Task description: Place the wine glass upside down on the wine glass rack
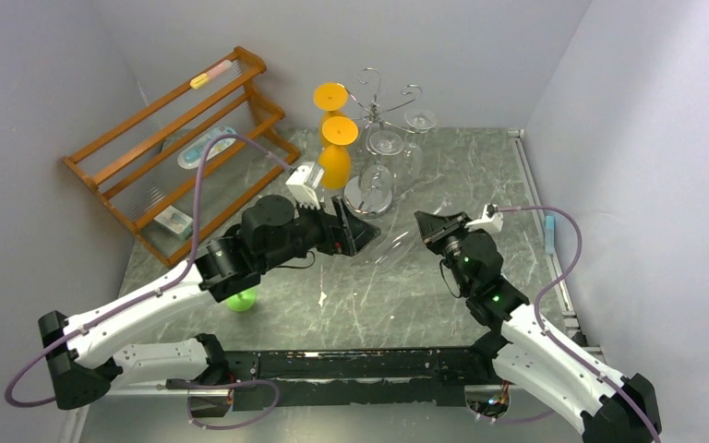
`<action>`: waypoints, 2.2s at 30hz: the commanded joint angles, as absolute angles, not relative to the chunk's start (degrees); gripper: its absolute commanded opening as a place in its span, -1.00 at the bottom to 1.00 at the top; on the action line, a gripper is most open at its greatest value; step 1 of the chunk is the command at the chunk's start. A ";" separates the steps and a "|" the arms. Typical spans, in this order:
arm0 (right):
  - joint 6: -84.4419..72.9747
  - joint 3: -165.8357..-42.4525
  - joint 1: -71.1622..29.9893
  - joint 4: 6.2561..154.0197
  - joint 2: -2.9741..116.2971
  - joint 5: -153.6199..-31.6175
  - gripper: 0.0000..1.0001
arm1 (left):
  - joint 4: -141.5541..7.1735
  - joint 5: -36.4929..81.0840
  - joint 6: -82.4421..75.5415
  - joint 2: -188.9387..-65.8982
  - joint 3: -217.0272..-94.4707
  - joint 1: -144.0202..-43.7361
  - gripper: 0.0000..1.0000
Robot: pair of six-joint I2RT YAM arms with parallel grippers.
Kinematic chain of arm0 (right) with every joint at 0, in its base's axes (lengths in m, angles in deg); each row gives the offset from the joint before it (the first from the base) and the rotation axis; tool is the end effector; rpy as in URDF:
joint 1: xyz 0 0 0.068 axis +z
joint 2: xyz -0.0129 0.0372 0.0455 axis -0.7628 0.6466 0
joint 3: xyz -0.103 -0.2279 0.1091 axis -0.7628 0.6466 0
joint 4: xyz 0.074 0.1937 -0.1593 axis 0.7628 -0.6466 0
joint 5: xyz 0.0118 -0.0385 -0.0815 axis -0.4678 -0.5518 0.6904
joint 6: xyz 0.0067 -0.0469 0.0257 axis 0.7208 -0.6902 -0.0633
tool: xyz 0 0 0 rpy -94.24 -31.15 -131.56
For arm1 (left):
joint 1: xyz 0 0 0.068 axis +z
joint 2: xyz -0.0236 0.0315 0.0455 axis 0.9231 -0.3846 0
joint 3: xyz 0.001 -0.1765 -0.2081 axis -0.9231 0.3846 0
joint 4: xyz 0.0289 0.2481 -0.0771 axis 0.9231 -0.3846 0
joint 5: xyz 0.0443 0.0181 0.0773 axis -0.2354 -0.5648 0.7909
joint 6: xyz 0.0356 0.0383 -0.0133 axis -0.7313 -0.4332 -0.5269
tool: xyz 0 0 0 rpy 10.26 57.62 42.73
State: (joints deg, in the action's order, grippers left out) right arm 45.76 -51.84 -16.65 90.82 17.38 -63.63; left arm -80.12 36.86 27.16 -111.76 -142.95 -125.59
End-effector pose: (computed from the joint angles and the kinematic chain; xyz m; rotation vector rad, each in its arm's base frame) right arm 0.1584 0.0877 0.2532 0.6648 1.6561 0.8563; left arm 0.1295 -0.2017 0.3787 0.1813 1.9112 -1.1428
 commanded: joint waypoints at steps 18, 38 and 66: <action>-8.14 -54.03 -16.97 113.27 10.17 -85.79 -1.00 | -71.20 18.09 42.17 -128.97 -163.33 -121.91 0.86; -26.66 -60.25 -17.02 103.29 11.15 -96.47 -1.00 | -68.34 9.27 51.16 -134.43 -166.28 -117.14 0.12; -19.61 -64.36 -16.97 93.08 15.41 -102.94 0.20 | -75.25 8.13 49.66 -128.72 -160.38 -111.88 -0.90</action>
